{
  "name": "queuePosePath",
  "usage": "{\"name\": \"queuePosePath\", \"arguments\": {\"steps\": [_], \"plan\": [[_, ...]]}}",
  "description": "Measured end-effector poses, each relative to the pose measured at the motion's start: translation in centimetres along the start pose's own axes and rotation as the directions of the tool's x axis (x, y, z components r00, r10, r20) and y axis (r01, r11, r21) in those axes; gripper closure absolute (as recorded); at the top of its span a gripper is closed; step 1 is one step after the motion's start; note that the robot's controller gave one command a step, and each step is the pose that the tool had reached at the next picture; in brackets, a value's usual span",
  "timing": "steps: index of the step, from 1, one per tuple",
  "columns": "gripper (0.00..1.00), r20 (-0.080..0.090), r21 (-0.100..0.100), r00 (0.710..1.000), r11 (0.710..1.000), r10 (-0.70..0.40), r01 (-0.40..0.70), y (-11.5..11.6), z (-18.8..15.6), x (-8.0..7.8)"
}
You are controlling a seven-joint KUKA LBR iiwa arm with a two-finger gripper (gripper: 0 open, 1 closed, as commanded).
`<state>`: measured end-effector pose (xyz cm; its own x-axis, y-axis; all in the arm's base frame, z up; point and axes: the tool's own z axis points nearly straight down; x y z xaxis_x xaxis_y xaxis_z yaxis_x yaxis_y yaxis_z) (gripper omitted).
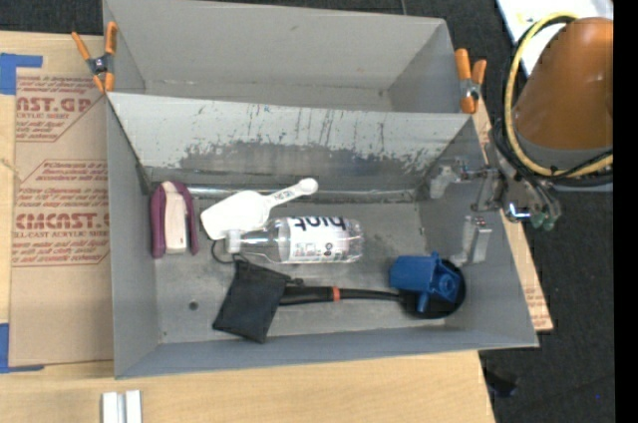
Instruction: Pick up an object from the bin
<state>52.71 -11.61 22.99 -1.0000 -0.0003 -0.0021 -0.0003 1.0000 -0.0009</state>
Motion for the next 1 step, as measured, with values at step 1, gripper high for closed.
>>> {"name": "queuePosePath", "arguments": {"steps": [1], "plan": [[0.00, 0.005, 0.001, 1.000, 1.000, -0.019, 0.019, -1.06, 5.85, 1.45]]}}
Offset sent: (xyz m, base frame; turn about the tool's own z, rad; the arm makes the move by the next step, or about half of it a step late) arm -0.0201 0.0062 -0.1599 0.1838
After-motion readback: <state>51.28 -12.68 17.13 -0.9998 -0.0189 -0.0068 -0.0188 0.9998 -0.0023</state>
